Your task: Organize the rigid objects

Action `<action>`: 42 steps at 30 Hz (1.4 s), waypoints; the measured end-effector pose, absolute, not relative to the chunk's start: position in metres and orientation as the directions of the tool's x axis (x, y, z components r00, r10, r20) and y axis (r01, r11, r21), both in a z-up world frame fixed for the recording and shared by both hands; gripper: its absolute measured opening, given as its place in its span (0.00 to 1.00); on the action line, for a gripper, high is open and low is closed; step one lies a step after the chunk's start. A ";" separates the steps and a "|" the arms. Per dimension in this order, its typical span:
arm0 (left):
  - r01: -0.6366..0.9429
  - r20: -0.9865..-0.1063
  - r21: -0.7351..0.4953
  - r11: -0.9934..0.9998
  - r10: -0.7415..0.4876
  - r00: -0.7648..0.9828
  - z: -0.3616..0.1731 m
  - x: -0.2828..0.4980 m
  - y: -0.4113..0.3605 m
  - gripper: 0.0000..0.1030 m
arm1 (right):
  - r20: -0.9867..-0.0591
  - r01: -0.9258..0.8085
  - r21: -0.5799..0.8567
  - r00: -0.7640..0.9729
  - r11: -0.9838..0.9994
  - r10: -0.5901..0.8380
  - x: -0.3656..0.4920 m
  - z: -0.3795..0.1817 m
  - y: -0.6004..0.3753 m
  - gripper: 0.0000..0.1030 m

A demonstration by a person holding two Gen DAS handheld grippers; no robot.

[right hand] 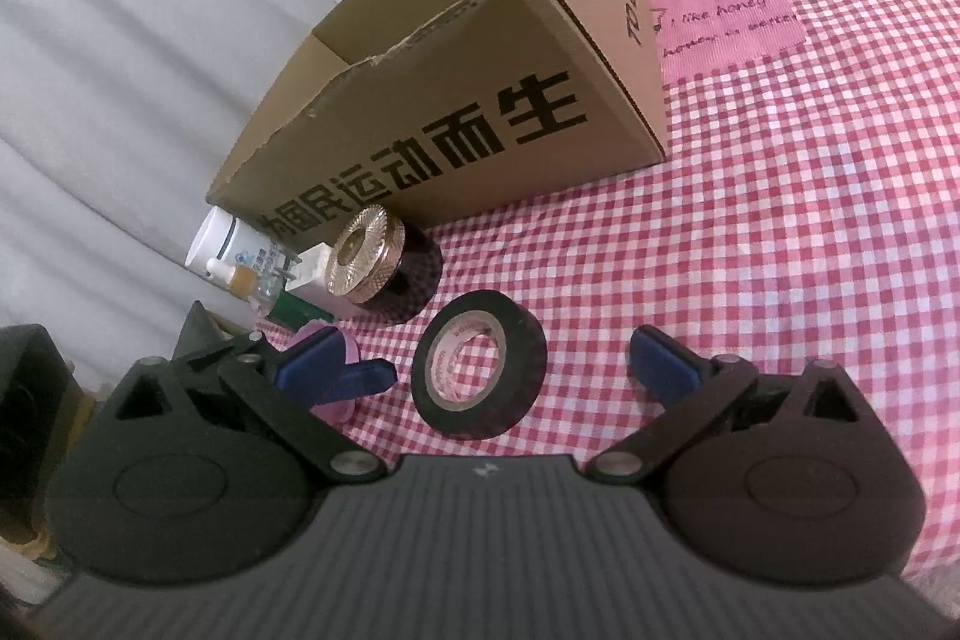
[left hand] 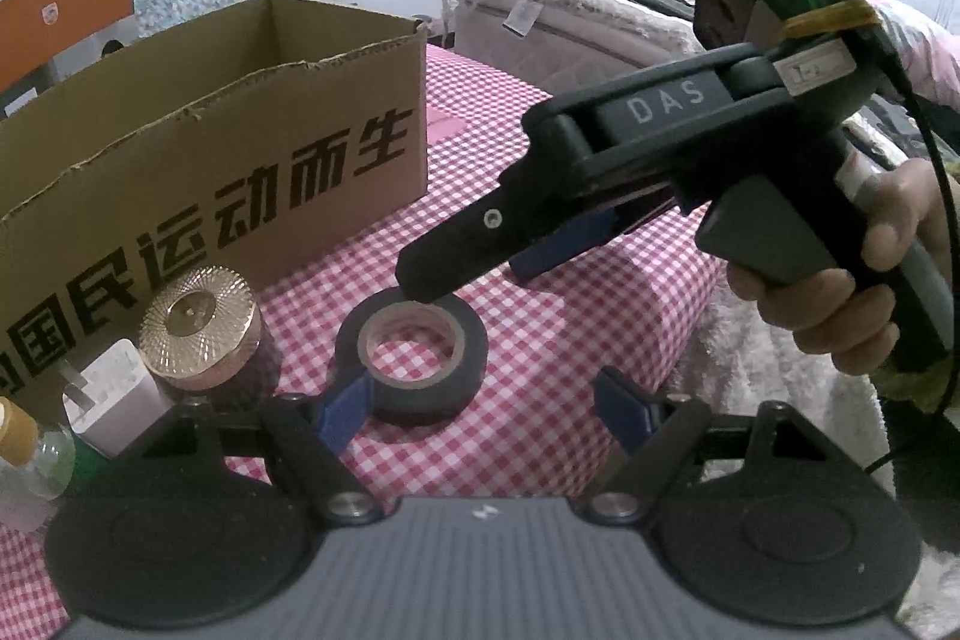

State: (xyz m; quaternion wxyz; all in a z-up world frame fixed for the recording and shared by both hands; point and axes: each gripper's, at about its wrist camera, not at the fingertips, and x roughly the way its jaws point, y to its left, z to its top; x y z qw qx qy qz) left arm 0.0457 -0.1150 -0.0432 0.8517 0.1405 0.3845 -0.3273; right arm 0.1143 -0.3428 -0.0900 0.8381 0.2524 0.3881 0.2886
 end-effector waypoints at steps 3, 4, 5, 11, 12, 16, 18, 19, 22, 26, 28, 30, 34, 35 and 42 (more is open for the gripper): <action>0.663 -0.749 0.007 0.749 -0.435 0.500 -0.044 0.045 -0.115 0.79 | -0.506 -0.287 0.646 0.533 0.707 0.678 0.114 -0.090 -0.343 0.99; 0.660 -0.750 0.014 0.751 -0.429 0.503 -0.044 0.045 -0.116 0.79 | -0.508 -0.288 0.643 0.534 0.710 0.676 0.114 -0.090 -0.343 0.99; 0.656 -0.753 0.021 0.754 -0.420 0.507 -0.045 0.045 -0.116 0.79 | -0.511 -0.288 0.639 0.535 0.713 0.673 0.113 -0.090 -0.342 0.99; 0.639 -0.759 0.056 0.767 -0.383 0.527 -0.046 0.047 -0.115 0.79 | -0.533 -0.303 0.598 0.541 0.742 0.650 0.112 -0.089 -0.335 0.99; 0.637 -0.759 0.054 0.769 -0.384 0.527 -0.047 0.047 -0.115 0.79 | -0.535 -0.304 0.594 0.542 0.745 0.648 0.112 -0.089 -0.335 0.99; 0.632 -0.759 0.055 0.773 -0.379 0.530 -0.048 0.048 -0.114 0.79 | -0.547 -0.279 0.593 0.549 0.756 0.632 0.113 -0.087 -0.338 0.99; 0.625 -0.761 0.074 0.777 -0.361 0.539 -0.049 0.049 -0.115 0.79 | -0.539 -0.276 0.580 0.575 0.767 0.615 0.110 -0.085 -0.343 0.98; 0.619 -0.764 0.087 0.780 -0.346 0.544 -0.050 0.050 -0.116 0.78 | -0.536 -0.279 0.569 0.587 0.773 0.606 0.108 -0.083 -0.345 0.97; 0.613 -0.769 0.100 0.784 -0.330 0.547 -0.052 0.053 -0.120 0.71 | -0.534 -0.290 0.545 0.603 0.787 0.592 0.105 -0.080 -0.344 0.87; 0.612 -0.773 0.101 0.784 -0.325 0.544 -0.055 0.055 -0.125 0.67 | -0.570 -0.305 0.487 0.599 0.818 0.563 0.105 -0.079 -0.333 0.62; 0.606 -0.778 0.111 0.788 -0.311 0.547 -0.057 0.057 -0.126 0.65 | -0.590 -0.315 0.456 0.594 0.832 0.548 0.106 -0.079 -0.328 0.50; 0.603 -0.781 0.109 0.790 -0.308 0.544 -0.059 0.059 -0.126 0.64 | -0.612 -0.323 0.420 0.590 0.848 0.527 0.108 -0.080 -0.322 0.45; 0.595 -0.778 0.091 0.799 -0.316 0.543 -0.059 0.065 -0.125 0.60 | -0.648 -0.344 0.351 0.582 0.871 0.491 0.112 -0.083 -0.310 0.27; 0.593 -0.776 0.088 0.800 -0.318 0.544 -0.059 0.067 -0.128 0.59 | -0.652 -0.351 0.335 0.583 0.874 0.484 0.113 -0.083 -0.308 0.24; 0.604 -0.777 0.080 0.793 -0.330 0.536 -0.061 0.075 -0.136 0.59 | -0.660 -0.353 0.301 0.593 0.886 0.461 0.116 -0.083 -0.308 0.17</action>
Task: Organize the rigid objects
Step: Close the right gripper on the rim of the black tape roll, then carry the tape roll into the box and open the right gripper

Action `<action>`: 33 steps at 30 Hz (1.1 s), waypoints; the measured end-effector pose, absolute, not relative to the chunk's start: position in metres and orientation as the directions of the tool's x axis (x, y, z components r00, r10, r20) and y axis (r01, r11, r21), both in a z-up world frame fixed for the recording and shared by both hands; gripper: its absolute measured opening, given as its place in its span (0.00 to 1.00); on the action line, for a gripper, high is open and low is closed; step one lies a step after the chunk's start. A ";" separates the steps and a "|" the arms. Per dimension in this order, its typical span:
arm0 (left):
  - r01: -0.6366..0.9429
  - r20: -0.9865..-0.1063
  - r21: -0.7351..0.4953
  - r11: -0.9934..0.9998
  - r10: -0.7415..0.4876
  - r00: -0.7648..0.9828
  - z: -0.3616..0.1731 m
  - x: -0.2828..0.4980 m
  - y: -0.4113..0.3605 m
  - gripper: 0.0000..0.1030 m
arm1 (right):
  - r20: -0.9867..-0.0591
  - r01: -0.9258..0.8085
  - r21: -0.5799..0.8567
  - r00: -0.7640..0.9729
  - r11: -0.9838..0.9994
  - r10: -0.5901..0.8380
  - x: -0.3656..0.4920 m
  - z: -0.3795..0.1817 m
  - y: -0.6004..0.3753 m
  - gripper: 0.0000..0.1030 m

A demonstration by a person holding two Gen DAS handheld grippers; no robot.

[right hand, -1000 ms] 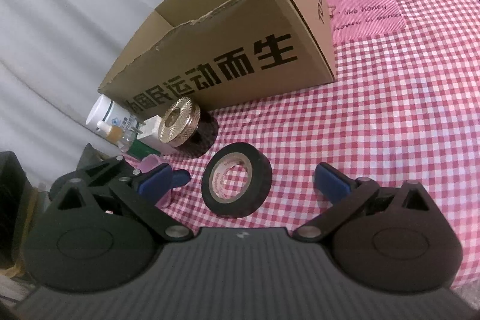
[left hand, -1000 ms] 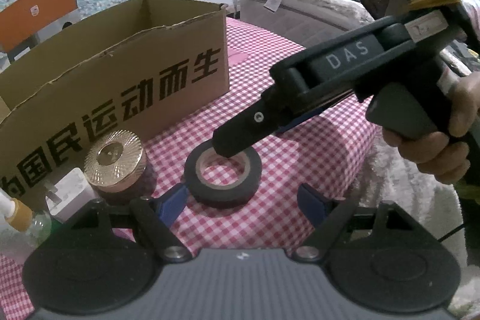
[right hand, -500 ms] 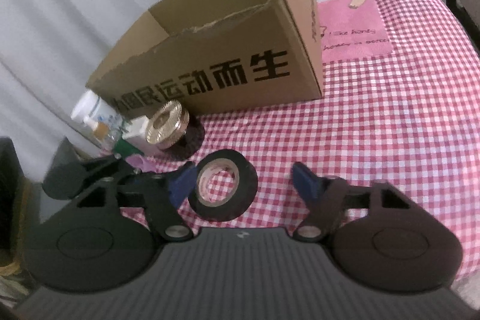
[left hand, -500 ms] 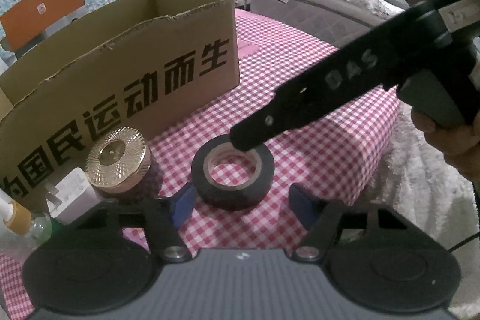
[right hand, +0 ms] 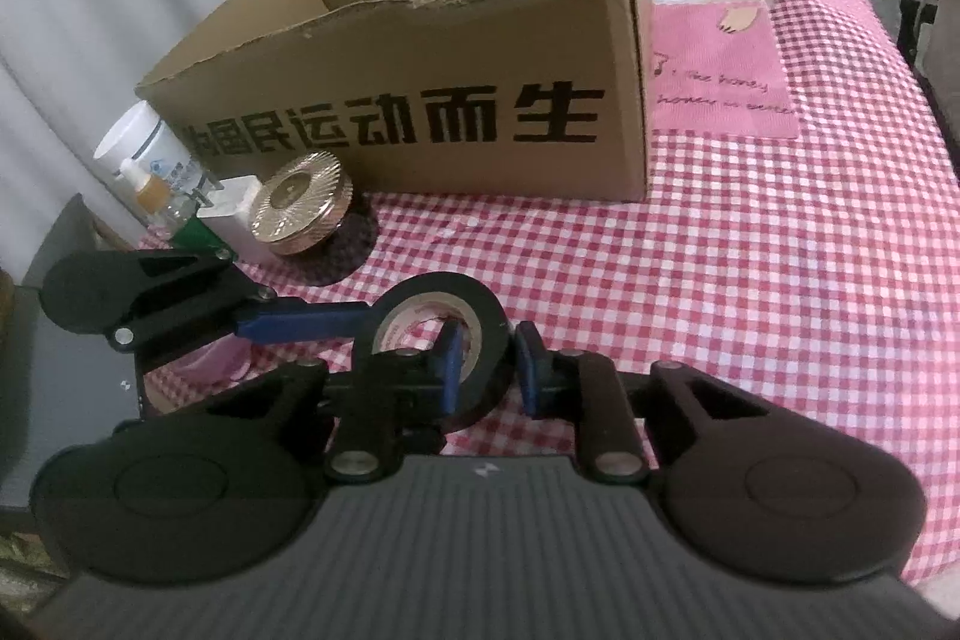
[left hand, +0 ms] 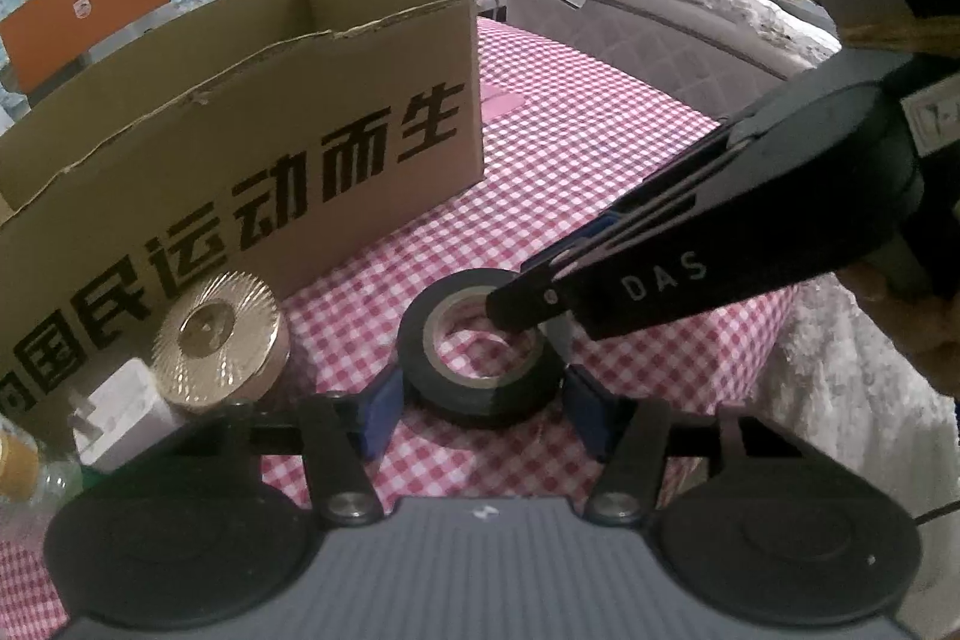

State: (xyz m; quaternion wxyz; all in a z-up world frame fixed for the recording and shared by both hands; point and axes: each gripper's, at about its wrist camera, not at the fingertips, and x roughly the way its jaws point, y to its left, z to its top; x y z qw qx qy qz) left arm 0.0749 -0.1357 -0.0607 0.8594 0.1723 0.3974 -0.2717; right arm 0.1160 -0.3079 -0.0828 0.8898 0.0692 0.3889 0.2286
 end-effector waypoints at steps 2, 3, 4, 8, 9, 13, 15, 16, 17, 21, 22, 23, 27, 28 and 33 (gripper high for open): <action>0.603 -0.780 0.075 0.794 -0.330 0.532 -0.061 0.078 -0.137 0.61 | -0.658 -0.351 0.308 0.593 0.884 0.464 0.116 -0.083 -0.311 0.17; 0.601 -0.781 0.070 0.796 -0.331 0.529 -0.062 0.079 -0.138 0.61 | -0.656 -0.351 0.311 0.593 0.883 0.467 0.116 -0.084 -0.311 0.17; 0.600 -0.782 0.064 0.797 -0.333 0.526 -0.062 0.081 -0.138 0.62 | -0.656 -0.351 0.312 0.593 0.883 0.467 0.116 -0.084 -0.312 0.17; 0.598 -0.783 0.053 0.799 -0.339 0.522 -0.063 0.085 -0.139 0.64 | -0.652 -0.351 0.311 0.597 0.883 0.467 0.115 -0.084 -0.312 0.18; 0.599 -0.782 0.055 0.799 -0.339 0.524 -0.063 0.085 -0.139 0.64 | -0.651 -0.351 0.311 0.598 0.883 0.467 0.114 -0.084 -0.313 0.18; 0.594 -0.778 0.050 0.803 -0.342 0.527 -0.063 0.086 -0.140 0.64 | -0.646 -0.347 0.317 0.602 0.883 0.469 0.113 -0.084 -0.313 0.17; 0.593 -0.777 0.055 0.803 -0.339 0.531 -0.063 0.086 -0.141 0.64 | -0.645 -0.342 0.321 0.604 0.883 0.468 0.112 -0.084 -0.313 0.17; 0.593 -0.777 0.058 0.803 -0.337 0.532 -0.063 0.085 -0.141 0.64 | -0.645 -0.338 0.324 0.605 0.883 0.468 0.112 -0.084 -0.313 0.17; 0.593 -0.777 0.060 0.803 -0.335 0.533 -0.063 0.084 -0.141 0.64 | -0.645 -0.334 0.328 0.605 0.884 0.468 0.112 -0.084 -0.313 0.17; 0.593 -0.770 0.058 0.803 -0.342 0.538 -0.056 0.080 -0.139 0.64 | -0.639 -0.328 0.328 0.613 0.886 0.464 0.108 -0.079 -0.313 0.17; 0.593 -0.766 0.058 0.803 -0.345 0.542 -0.054 0.079 -0.139 0.64 | -0.637 -0.327 0.328 0.616 0.886 0.463 0.106 -0.077 -0.313 0.17; 0.594 -0.761 0.060 0.802 -0.348 0.547 -0.050 0.077 -0.138 0.64 | -0.633 -0.328 0.324 0.622 0.887 0.461 0.104 -0.074 -0.312 0.17; 0.592 -0.729 0.073 0.803 -0.362 0.581 -0.032 0.064 -0.135 0.64 | -0.609 -0.330 0.304 0.654 0.894 0.448 0.089 -0.057 -0.311 0.17; 0.590 -0.716 0.078 0.804 -0.367 0.594 -0.026 0.061 -0.134 0.64 | -0.601 -0.333 0.296 0.664 0.895 0.445 0.085 -0.051 -0.310 0.17; 0.569 -0.636 0.119 0.814 -0.377 0.673 0.012 0.045 -0.126 0.64 | -0.533 -0.356 0.260 0.723 0.898 0.441 0.065 -0.012 -0.306 0.17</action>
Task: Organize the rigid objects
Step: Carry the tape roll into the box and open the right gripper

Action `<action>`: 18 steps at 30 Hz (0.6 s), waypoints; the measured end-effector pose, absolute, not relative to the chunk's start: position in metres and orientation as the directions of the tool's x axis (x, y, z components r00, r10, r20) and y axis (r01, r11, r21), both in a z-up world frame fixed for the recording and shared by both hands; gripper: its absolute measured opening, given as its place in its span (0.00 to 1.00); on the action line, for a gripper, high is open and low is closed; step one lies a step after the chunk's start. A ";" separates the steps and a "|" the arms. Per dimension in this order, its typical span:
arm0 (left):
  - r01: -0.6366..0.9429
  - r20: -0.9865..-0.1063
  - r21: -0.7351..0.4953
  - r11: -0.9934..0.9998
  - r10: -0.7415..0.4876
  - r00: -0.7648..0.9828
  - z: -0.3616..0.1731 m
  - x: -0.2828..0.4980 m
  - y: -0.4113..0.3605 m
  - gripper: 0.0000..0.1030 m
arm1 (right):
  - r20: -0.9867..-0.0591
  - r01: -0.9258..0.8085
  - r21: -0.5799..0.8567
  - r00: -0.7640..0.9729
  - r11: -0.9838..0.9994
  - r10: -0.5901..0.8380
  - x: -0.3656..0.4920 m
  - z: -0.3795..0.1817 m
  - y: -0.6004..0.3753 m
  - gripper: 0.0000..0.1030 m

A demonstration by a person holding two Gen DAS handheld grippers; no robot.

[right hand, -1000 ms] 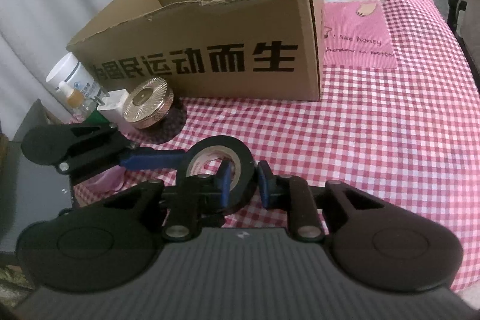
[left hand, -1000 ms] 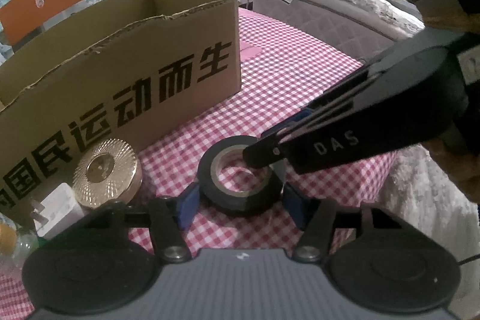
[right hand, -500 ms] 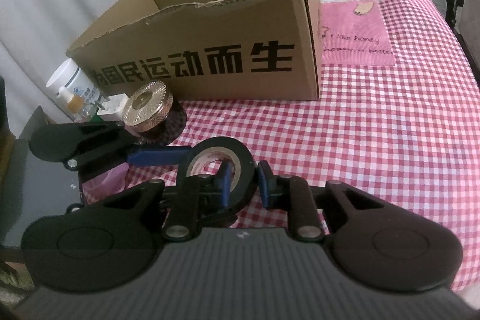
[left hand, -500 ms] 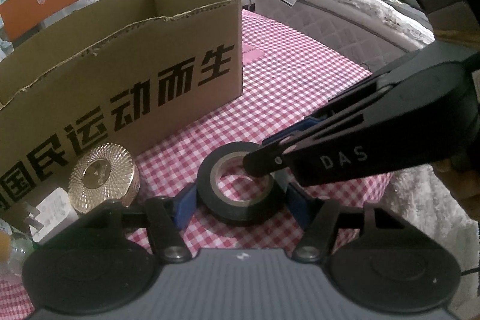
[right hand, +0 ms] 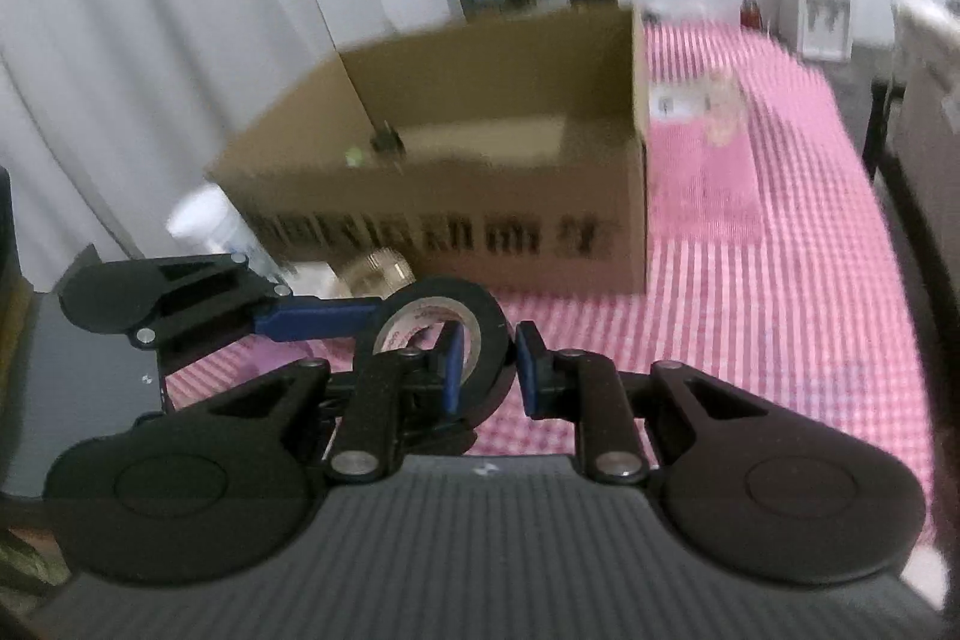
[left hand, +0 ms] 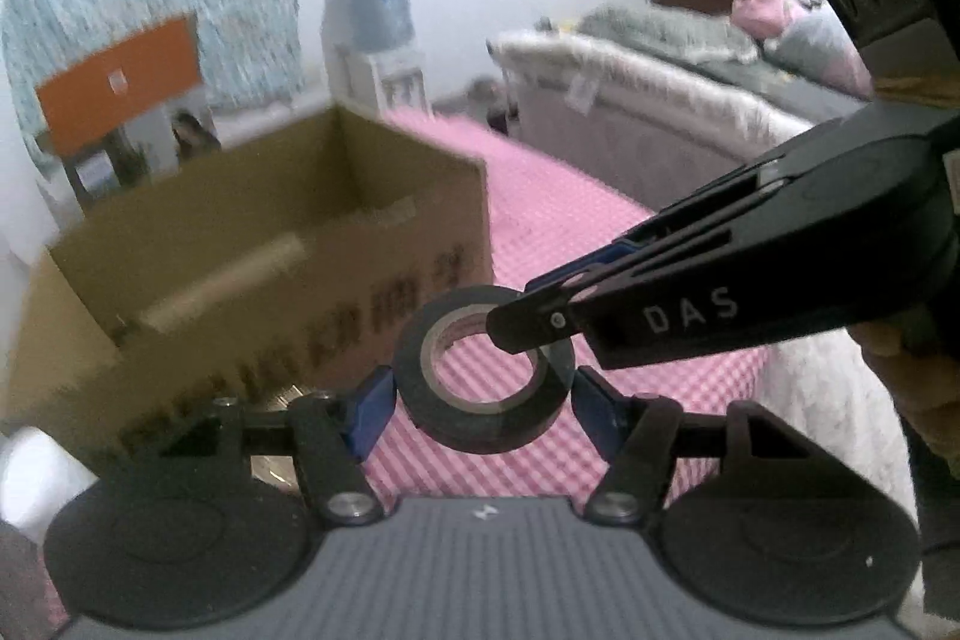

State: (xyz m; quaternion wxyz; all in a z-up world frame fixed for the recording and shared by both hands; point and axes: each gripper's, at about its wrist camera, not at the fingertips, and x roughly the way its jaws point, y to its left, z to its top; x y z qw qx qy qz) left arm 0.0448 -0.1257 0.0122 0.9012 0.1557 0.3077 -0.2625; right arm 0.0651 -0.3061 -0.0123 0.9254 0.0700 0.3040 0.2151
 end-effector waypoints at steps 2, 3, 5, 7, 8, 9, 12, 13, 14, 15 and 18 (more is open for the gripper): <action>0.551 -0.605 0.136 0.823 -0.372 0.704 0.031 0.042 -0.121 0.64 | -0.498 -0.373 0.249 0.742 0.894 0.448 0.061 0.006 -0.303 0.17; 0.541 -0.590 0.145 0.828 -0.367 0.719 0.040 0.042 -0.118 0.64 | -0.481 -0.385 0.240 0.750 0.891 0.454 0.060 0.015 -0.300 0.17; 0.524 -0.569 0.160 0.837 -0.355 0.741 0.058 0.047 -0.112 0.64 | -0.452 -0.409 0.234 0.758 0.882 0.471 0.064 0.034 -0.296 0.17; 0.507 -0.558 0.168 0.845 -0.342 0.756 0.075 0.056 -0.103 0.64 | -0.426 -0.439 0.224 0.759 0.870 0.492 0.074 0.052 -0.291 0.17; 0.498 -0.562 0.168 0.851 -0.332 0.757 0.084 0.065 -0.099 0.64 | -0.419 -0.454 0.227 0.753 0.861 0.508 0.082 0.061 -0.288 0.17; 0.490 -0.570 0.163 0.856 -0.324 0.755 0.092 0.075 -0.094 0.64 | -0.416 -0.471 0.236 0.741 0.850 0.527 0.093 0.069 -0.285 0.17; 0.480 -0.606 0.138 0.866 -0.309 0.733 0.108 0.111 -0.081 0.64 | -0.431 -0.503 0.270 0.699 0.821 0.570 0.134 0.090 -0.276 0.17; 0.475 -0.627 0.124 0.871 -0.303 0.718 0.110 0.125 -0.077 0.64 | -0.442 -0.509 0.280 0.684 0.814 0.580 0.147 0.094 -0.272 0.17; 0.468 -0.651 0.107 0.877 -0.294 0.700 0.112 0.140 -0.073 0.64 | -0.460 -0.513 0.292 0.665 0.807 0.589 0.166 0.098 -0.267 0.17; 0.461 -0.674 0.091 0.883 -0.286 0.681 0.112 0.152 -0.068 0.64 | -0.478 -0.514 0.305 0.646 0.802 0.595 0.182 0.099 -0.262 0.17; 0.434 -0.746 0.032 0.900 -0.267 0.610 0.106 0.197 -0.053 0.64 | -0.536 -0.505 0.337 0.591 0.795 0.603 0.232 0.098 -0.247 0.17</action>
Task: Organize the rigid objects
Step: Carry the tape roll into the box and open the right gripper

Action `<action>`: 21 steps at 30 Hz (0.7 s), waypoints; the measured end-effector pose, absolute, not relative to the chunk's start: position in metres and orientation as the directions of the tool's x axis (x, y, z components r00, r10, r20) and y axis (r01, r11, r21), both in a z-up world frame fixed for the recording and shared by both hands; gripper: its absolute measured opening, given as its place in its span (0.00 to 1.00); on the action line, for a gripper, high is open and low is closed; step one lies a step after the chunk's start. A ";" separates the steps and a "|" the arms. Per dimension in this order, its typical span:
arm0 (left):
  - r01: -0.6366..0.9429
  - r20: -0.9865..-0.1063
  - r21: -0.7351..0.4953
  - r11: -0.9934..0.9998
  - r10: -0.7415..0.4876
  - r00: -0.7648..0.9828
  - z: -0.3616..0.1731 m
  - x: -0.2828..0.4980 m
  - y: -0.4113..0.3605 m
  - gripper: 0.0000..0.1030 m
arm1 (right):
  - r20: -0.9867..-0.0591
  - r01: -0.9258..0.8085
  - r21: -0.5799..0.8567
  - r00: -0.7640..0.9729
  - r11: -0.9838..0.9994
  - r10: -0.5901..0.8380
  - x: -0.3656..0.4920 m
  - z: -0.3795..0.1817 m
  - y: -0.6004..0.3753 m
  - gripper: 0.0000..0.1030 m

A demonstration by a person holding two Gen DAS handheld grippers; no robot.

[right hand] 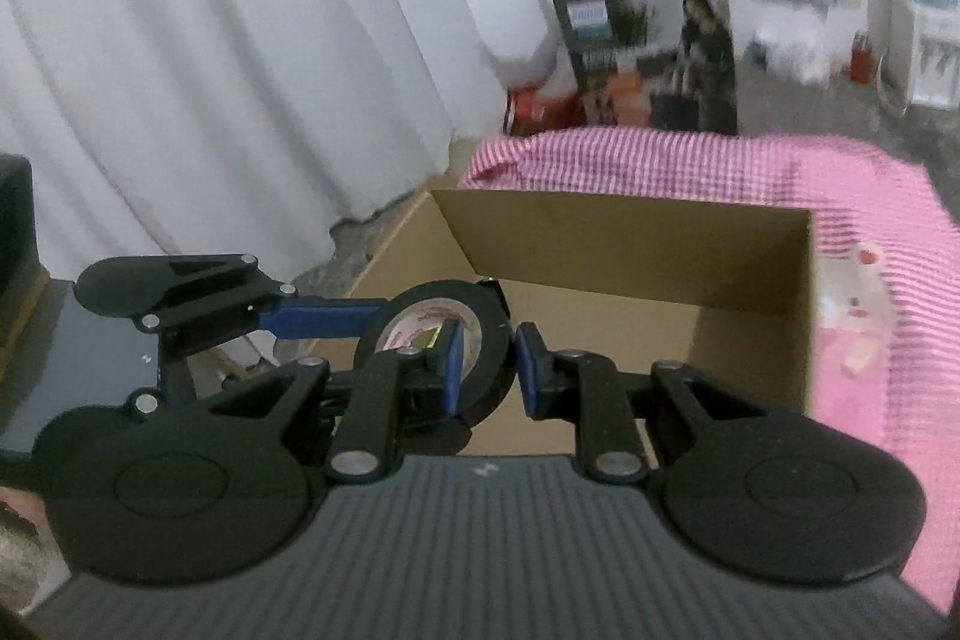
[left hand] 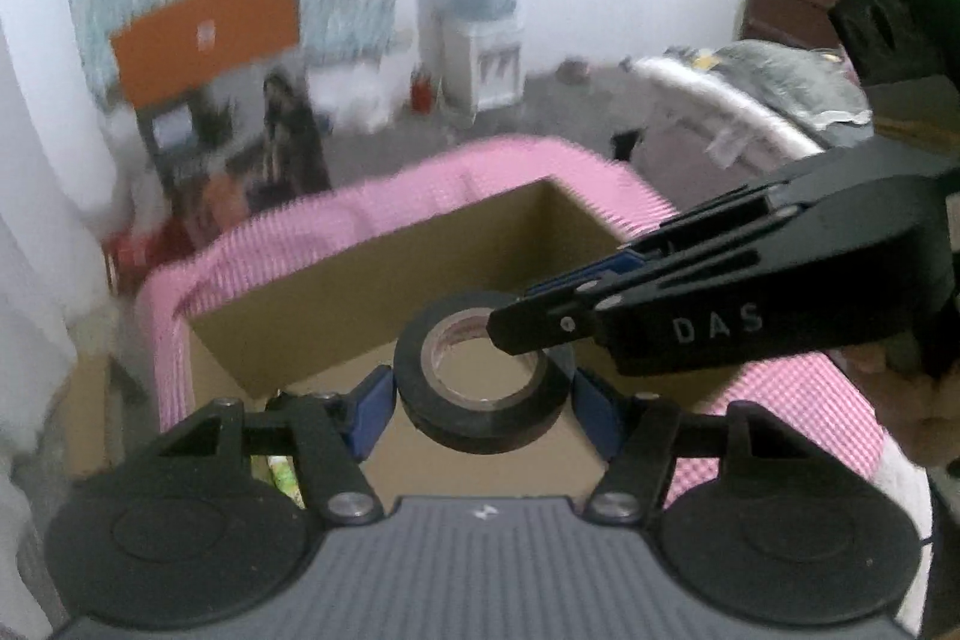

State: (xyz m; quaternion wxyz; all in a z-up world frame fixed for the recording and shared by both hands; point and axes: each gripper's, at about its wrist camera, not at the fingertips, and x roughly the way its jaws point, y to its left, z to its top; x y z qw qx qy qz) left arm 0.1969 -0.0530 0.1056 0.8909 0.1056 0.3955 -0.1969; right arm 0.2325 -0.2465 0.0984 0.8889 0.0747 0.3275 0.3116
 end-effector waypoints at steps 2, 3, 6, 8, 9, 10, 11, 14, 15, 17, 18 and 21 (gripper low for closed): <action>0.411 -0.789 -0.015 0.912 -0.263 0.556 0.097 0.227 -0.043 0.64 | -0.574 -0.495 0.355 0.555 0.793 0.603 0.263 0.095 -0.232 0.17; 0.398 -0.806 -0.036 0.917 -0.262 0.531 0.091 0.238 -0.038 0.64 | -0.590 -0.488 0.364 0.538 0.793 0.602 0.279 0.092 -0.227 0.17; 0.371 -0.846 -0.061 0.926 -0.246 0.473 0.074 0.270 -0.028 0.64 | -0.638 -0.466 0.391 0.485 0.794 0.598 0.321 0.078 -0.209 0.17; 0.358 -0.864 -0.063 0.932 -0.231 0.448 0.063 0.285 -0.026 0.64 | -0.662 -0.448 0.405 0.458 0.797 0.594 0.338 0.067 -0.202 0.17; 0.352 -0.871 -0.062 0.934 -0.223 0.437 0.057 0.292 -0.027 0.64 | -0.673 -0.440 0.409 0.446 0.799 0.590 0.347 0.061 -0.199 0.17; 0.344 -0.879 -0.067 0.937 -0.218 0.425 0.052 0.298 -0.026 0.64 | -0.684 -0.433 0.412 0.435 0.802 0.586 0.355 0.055 -0.196 0.17; 0.335 -0.886 -0.071 0.940 -0.214 0.411 0.047 0.305 -0.026 0.64 | -0.694 -0.426 0.414 0.424 0.805 0.581 0.362 0.049 -0.194 0.17; 0.317 -0.905 -0.077 0.945 -0.199 0.376 0.033 0.321 -0.025 0.64 | -0.719 -0.407 0.426 0.391 0.808 0.575 0.379 0.034 -0.187 0.17; 0.312 -0.910 -0.077 0.947 -0.195 0.365 0.028 0.325 -0.024 0.64 | -0.726 -0.401 0.429 0.380 0.809 0.574 0.384 0.029 -0.184 0.17; 0.302 -0.918 -0.080 0.950 -0.188 0.349 0.020 0.331 -0.022 0.64 | -0.737 -0.393 0.431 0.365 0.812 0.568 0.393 0.020 -0.179 0.17; 0.296 -0.921 -0.081 0.952 -0.185 0.342 0.016 0.334 -0.022 0.64 | -0.742 -0.393 0.429 0.360 0.813 0.565 0.398 0.016 -0.176 0.17; 0.284 -0.929 -0.084 0.955 -0.178 0.324 0.005 0.344 -0.021 0.64 | -0.757 -0.388 0.420 0.349 0.820 0.552 0.408 0.005 -0.168 0.18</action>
